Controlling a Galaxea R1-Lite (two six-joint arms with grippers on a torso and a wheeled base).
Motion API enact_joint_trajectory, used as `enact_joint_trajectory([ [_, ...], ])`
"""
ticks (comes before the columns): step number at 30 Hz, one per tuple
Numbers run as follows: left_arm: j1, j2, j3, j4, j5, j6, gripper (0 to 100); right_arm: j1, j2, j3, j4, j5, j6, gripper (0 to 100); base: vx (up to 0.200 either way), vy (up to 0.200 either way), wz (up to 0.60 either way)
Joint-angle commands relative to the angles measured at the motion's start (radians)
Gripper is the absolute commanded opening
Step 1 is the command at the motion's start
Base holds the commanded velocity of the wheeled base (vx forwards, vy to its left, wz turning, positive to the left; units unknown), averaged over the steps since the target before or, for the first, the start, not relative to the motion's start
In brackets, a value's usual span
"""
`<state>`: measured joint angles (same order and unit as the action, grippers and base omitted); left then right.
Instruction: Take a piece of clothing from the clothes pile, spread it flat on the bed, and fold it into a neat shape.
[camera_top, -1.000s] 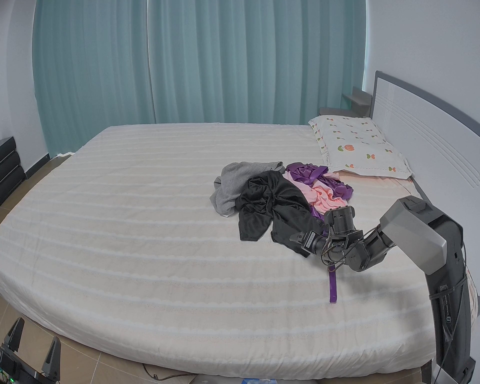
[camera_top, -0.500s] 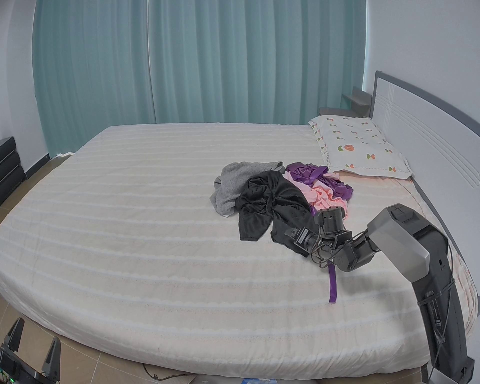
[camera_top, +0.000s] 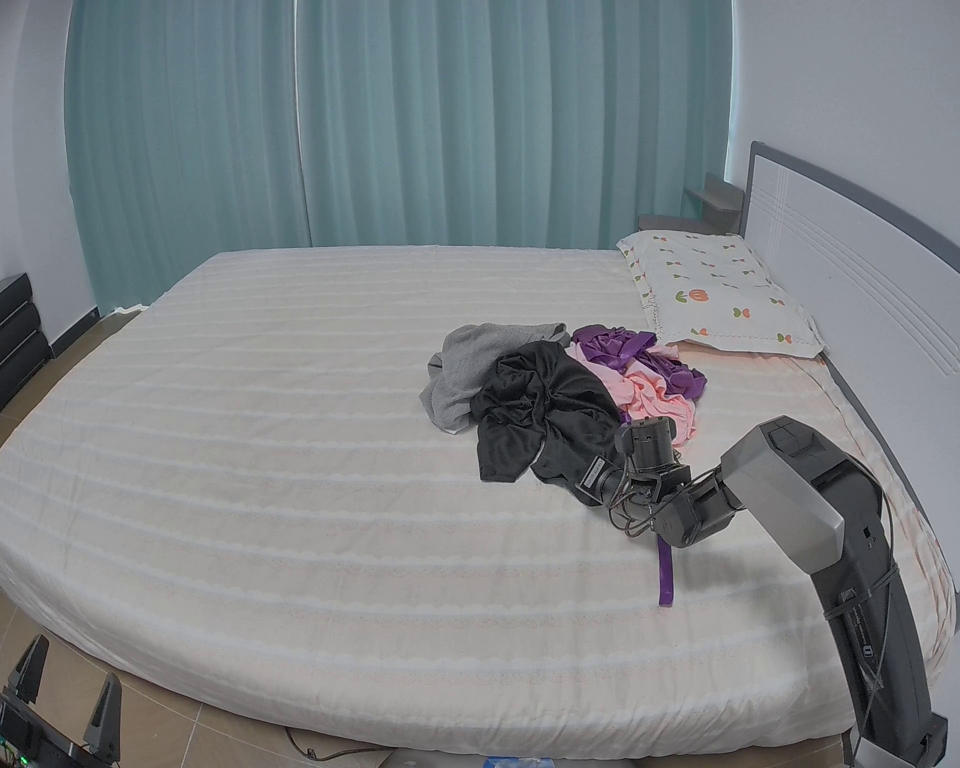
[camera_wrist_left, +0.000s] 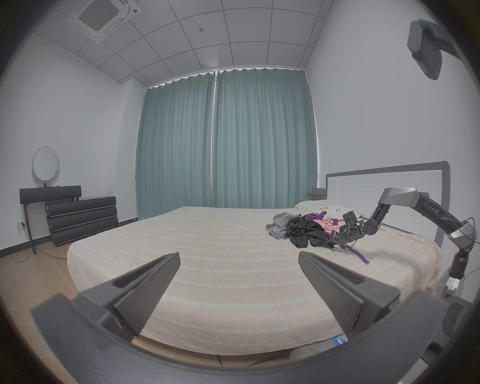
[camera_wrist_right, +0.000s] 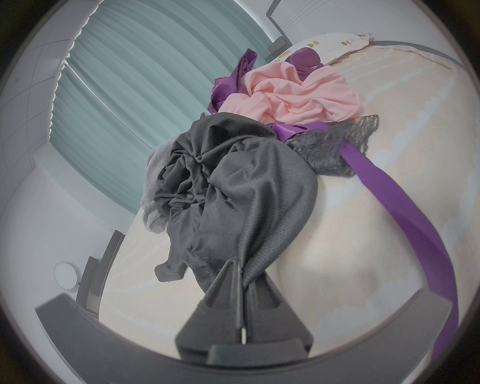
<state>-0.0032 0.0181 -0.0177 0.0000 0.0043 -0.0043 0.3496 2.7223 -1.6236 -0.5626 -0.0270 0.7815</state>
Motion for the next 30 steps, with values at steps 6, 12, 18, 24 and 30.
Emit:
enact_joint_trajectory([
  [6, 0.0, -0.013, 0.018, 0.0, 0.0, 0.0, 100, 0.003, -0.207, 0.215, -0.016, 0.027, 0.128, 0, 0.0, 0.0, 0.0],
  [12, 0.0, -0.013, 0.018, -0.002, 0.0, 0.0, 100, 0.006, -0.381, 0.438, -0.089, 0.111, 0.176, 0, 0.0, 0.0, 0.0],
  [18, 0.0, -0.013, 0.018, 0.0, 0.0, 0.0, 100, 0.029, -0.566, 0.814, -0.421, 0.13, 0.163, 0, 0.0, 0.0, 0.0],
  [24, 0.0, -0.013, 0.018, -0.002, 0.0, 0.0, 100, 0.063, -0.722, 1.019, -0.609, 0.131, 0.094, 0, 0.0, 0.0, 0.0],
  [30, 0.0, -0.013, 0.018, -0.003, -0.006, 0.003, 100, 0.092, -0.886, 0.999, -0.626, 0.133, 0.067, 0, 0.0, 0.0, 0.0],
])
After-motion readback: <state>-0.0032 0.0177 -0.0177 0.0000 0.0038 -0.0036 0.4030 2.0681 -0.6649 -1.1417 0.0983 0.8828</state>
